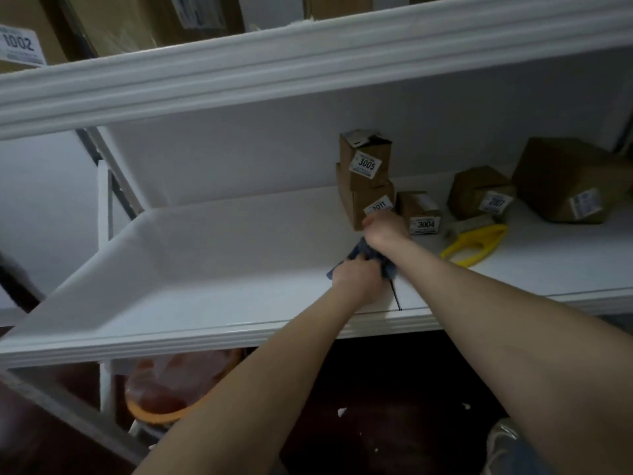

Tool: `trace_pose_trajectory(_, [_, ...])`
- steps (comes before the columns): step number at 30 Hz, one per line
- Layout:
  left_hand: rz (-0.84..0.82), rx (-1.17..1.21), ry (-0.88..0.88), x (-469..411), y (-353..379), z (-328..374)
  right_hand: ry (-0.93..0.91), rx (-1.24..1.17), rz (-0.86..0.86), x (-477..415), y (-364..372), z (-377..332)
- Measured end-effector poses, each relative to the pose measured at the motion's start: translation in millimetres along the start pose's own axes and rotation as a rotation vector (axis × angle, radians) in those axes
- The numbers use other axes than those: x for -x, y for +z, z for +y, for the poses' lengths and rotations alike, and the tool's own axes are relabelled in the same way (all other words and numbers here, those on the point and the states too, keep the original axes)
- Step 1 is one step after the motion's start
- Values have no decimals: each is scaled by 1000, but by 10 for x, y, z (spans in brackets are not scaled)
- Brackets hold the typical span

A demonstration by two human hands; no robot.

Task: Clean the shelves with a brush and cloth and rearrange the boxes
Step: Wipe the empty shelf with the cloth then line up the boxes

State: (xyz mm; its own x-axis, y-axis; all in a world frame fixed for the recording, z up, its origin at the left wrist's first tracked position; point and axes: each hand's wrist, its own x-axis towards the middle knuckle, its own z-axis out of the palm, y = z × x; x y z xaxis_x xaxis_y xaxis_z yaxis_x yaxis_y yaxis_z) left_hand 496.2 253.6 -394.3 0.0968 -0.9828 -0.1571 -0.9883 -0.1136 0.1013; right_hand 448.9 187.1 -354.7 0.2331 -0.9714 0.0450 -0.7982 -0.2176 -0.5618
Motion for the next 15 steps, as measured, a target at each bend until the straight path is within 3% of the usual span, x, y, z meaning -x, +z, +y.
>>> trace_pose_trajectory(4, [-109, 7, -87, -322, -116, -52, -13, 9, -19, -120, -14, 88])
trace_pose_trajectory(10, [-38, 8, 51, -694, -169, -137, 23, 41, -94, -330, -20, 299])
trace_pose_trajectory(15, [13, 8, 172, -615, -188, -247, -35, 225, -246, -261, -40, 405])
